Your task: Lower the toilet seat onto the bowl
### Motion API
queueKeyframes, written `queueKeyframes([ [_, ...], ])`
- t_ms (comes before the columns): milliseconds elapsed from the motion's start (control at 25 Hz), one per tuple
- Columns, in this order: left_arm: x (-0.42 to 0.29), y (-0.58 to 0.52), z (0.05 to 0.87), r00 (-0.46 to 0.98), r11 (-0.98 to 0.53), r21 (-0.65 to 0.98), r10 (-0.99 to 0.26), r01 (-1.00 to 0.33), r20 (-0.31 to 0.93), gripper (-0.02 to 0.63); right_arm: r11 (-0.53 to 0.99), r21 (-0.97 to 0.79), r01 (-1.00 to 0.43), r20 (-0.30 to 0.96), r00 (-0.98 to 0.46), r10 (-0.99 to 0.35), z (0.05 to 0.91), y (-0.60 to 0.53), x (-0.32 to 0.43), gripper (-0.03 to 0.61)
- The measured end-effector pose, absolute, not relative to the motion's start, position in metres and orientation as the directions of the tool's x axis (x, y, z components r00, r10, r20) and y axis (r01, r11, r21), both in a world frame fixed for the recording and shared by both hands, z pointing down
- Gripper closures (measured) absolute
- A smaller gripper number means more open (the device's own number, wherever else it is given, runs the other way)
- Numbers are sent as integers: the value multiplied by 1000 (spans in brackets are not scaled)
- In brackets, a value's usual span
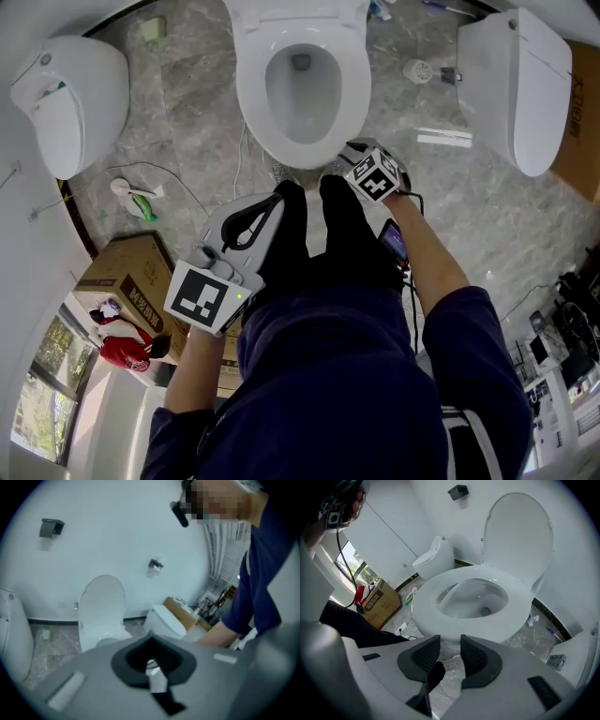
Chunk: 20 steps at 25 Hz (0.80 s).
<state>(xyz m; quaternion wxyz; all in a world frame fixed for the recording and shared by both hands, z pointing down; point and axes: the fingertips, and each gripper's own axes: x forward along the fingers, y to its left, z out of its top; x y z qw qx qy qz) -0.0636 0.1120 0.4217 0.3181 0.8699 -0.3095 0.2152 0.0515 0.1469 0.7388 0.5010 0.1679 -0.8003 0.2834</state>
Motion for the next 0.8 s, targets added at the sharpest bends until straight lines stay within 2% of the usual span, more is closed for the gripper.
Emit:
queueKeyframes([
  [440, -60, 115, 442, 721, -587, 451, -383, -672, 577, 611, 735, -315, -601, 903, -429, 36, 776, 150, 58, 514],
  [800, -61, 122, 450, 726, -575, 469, -374, -670, 578, 611, 721, -314, -618, 911, -410, 45, 790, 154, 58, 514],
])
